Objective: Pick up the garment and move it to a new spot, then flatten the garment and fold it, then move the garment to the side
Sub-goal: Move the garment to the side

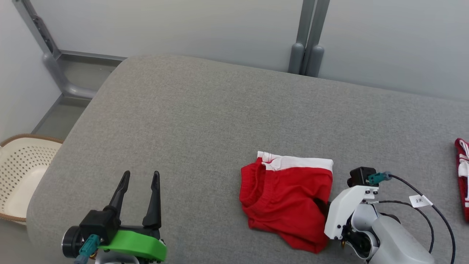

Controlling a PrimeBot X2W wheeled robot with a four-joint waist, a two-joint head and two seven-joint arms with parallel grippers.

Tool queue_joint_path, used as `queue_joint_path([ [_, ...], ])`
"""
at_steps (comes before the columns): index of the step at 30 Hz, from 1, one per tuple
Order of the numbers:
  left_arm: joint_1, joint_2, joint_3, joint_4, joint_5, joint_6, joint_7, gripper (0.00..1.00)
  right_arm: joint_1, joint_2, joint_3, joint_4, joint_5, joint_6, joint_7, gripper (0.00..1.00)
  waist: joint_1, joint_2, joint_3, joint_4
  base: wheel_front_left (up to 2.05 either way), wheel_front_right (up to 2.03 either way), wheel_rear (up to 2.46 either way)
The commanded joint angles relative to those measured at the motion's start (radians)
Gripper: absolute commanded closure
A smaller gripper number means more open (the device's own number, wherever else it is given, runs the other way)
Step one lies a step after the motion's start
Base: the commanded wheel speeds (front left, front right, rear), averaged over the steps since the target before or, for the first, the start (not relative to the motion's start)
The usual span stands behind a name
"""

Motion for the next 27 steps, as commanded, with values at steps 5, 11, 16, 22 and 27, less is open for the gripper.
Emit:
queue_joint_path([
  [5,0.002,0.0,-0.009,-0.019,-0.032,-0.008,-0.003,0.0,-0.029,-0.033,0.007,-0.022,0.014,-0.001,-0.043,1.0,0.0,0.0,-0.02,-0.094,0.0,0.0,0.0],
  [11,-0.007,-0.003,-0.048,-0.029,-0.03,-0.012,-0.003,0.0,-0.038,-0.071,0.011,-0.061,0.022,-0.001,-0.053,1.0,0.0,0.0,-0.022,-0.228,0.0,0.0,0.0],
  [16,-0.028,0.002,-0.107,-0.022,-0.01,-0.017,-0.003,0.0,-0.031,-0.1,0.01,-0.094,0.022,-0.001,-0.043,1.0,0.0,0.0,-0.017,-0.346,0.0,0.0,0.0],
  [22,-0.046,0.003,-0.141,-0.013,-0.004,-0.016,-0.003,0.0,-0.018,-0.114,-0.002,-0.135,0.027,-0.001,-0.043,1.0,0.0,0.0,-0.003,-0.453,0.0,0.0,0.0],
  [27,-0.052,0.002,-0.149,0.0,-0.002,-0.015,-0.003,0.0,-0.016,-0.116,-0.009,-0.175,0.034,-0.001,-0.043,1.0,0.0,0.0,0.015,-0.509,0.0,0.0,0.0],
])
